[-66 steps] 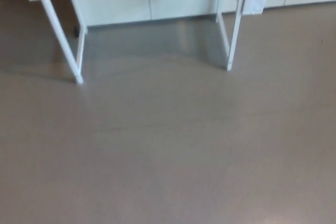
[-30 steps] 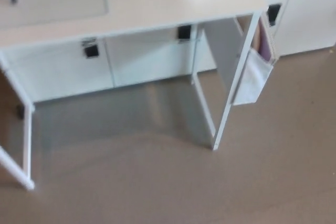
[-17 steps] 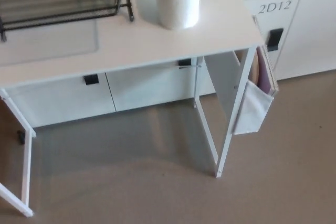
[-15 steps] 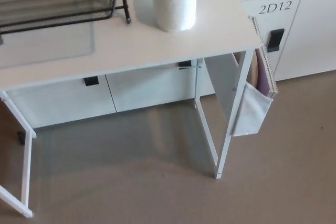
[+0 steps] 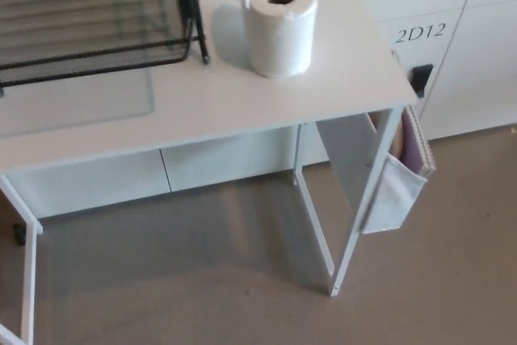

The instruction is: The robot walks towards a desk on which a file tray is kept in the middle and a toilet paper roll is kept on its right. The robot uses its right hand to hook on finger in the gap of the roll and grabs it, lifts it and places it on the tray.

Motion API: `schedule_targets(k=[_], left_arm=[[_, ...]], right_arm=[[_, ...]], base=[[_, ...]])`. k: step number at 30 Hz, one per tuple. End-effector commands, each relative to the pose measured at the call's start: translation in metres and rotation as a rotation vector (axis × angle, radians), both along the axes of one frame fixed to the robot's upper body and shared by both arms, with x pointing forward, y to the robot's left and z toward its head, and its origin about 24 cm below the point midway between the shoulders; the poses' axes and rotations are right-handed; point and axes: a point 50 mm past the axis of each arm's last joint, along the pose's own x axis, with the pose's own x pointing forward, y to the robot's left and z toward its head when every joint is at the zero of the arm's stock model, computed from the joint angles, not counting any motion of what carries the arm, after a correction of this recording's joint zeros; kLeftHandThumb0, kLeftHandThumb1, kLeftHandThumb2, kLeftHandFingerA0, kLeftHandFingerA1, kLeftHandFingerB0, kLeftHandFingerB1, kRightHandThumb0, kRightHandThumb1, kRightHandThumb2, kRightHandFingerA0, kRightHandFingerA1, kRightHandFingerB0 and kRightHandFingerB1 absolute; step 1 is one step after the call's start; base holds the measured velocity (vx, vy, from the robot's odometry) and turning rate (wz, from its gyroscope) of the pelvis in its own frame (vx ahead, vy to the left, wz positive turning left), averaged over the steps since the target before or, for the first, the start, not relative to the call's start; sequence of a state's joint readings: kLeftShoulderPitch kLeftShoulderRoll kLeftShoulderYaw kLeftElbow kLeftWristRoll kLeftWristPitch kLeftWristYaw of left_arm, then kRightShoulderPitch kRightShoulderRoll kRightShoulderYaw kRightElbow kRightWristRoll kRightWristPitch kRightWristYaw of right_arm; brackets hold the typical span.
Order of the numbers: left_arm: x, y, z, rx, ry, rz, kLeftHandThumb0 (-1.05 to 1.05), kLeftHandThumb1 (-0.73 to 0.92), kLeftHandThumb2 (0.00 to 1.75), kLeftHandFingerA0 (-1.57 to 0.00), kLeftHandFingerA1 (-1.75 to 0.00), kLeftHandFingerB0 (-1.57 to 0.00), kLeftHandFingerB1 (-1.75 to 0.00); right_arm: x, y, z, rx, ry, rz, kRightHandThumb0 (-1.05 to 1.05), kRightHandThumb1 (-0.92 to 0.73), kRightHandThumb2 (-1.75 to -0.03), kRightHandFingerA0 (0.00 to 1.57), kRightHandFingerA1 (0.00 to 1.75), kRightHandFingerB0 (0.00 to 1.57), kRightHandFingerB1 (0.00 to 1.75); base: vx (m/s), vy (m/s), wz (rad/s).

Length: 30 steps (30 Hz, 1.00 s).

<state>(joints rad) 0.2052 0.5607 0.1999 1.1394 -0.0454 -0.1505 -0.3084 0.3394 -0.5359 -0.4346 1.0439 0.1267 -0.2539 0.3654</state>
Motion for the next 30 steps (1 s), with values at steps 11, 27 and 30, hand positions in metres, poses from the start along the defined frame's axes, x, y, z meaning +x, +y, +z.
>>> schedule_targets(k=[11, 27, 30], left_arm=[[0.007, 0.007, 0.009, 0.041, -0.018, -0.064, -0.76, 0.92, 0.73, -0.22, -0.39, -0.19, -0.31], [0.024, 0.013, 0.017, 0.063, -0.024, -0.101, -0.76, 0.92, 0.73, -0.22, -0.39, -0.19, -0.31], [0.015, 0.012, 0.011, -0.069, -0.176, 0.208, -0.68, 0.92, 0.70, -0.26, -0.47, -0.22, -0.37]], right_arm=[[-0.003, 0.001, 0.001, -0.013, -0.036, 0.024, -0.48, -0.66, -0.61, 0.11, 0.37, 0.00, 0.19], [-0.013, 0.008, -0.007, 0.008, -0.038, -0.014, -0.48, -0.66, -0.61, 0.11, 0.37, 0.00, 0.19], [-0.002, 0.012, -0.012, -0.057, 0.033, 0.081, -0.52, -0.65, -0.59, 0.30, 0.39, 0.02, 0.24]], base=[[0.04, 0.011, 0.02], [0.05, 0.140, -0.01], [0.03, 0.215, -0.04]])
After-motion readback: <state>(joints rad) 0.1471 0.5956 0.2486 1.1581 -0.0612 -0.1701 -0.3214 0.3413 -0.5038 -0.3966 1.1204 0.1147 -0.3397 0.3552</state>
